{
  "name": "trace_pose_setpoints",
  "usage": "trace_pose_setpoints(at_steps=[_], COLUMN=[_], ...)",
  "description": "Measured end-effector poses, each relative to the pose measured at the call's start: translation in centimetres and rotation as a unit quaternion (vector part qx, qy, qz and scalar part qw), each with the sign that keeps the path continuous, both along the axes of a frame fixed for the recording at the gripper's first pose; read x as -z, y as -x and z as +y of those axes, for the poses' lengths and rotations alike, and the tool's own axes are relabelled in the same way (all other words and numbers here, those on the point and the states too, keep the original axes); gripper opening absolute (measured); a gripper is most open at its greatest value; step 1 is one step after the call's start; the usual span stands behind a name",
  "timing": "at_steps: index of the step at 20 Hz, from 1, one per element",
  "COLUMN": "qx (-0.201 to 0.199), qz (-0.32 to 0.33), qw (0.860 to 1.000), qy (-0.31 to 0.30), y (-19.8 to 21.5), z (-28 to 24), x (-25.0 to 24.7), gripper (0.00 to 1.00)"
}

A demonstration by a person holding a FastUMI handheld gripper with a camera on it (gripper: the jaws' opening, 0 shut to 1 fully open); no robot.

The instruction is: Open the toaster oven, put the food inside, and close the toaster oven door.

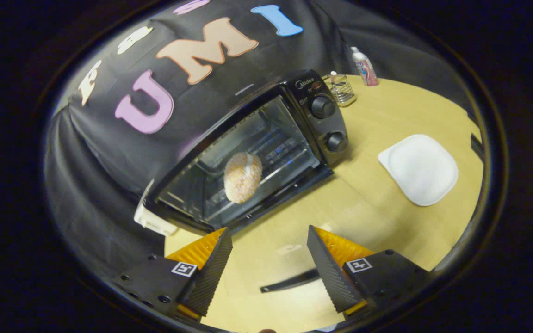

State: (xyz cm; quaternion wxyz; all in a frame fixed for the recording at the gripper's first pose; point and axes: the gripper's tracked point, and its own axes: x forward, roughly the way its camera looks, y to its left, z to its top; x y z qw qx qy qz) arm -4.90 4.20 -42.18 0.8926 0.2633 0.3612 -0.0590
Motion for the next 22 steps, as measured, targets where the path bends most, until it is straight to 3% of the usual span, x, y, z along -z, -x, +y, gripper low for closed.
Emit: trace_pose_setpoints(at_steps=[3,7,10,17,22], qx=[-0.029,-0.054,-0.083,-0.137,-0.119], qz=[0.027,0.067,0.100,0.136,0.115], qw=[0.997,0.991,0.981,0.962,0.968], qy=[0.062,0.098,0.145,0.193,0.190], y=[3.2,7.0,8.6,9.0,7.3], z=[-1.3,-1.6,-2.0,-0.8,-0.7], x=[1.4,4.0,5.8,8.7,8.8], gripper=[1.00,1.00,1.00,1.00,1.00])
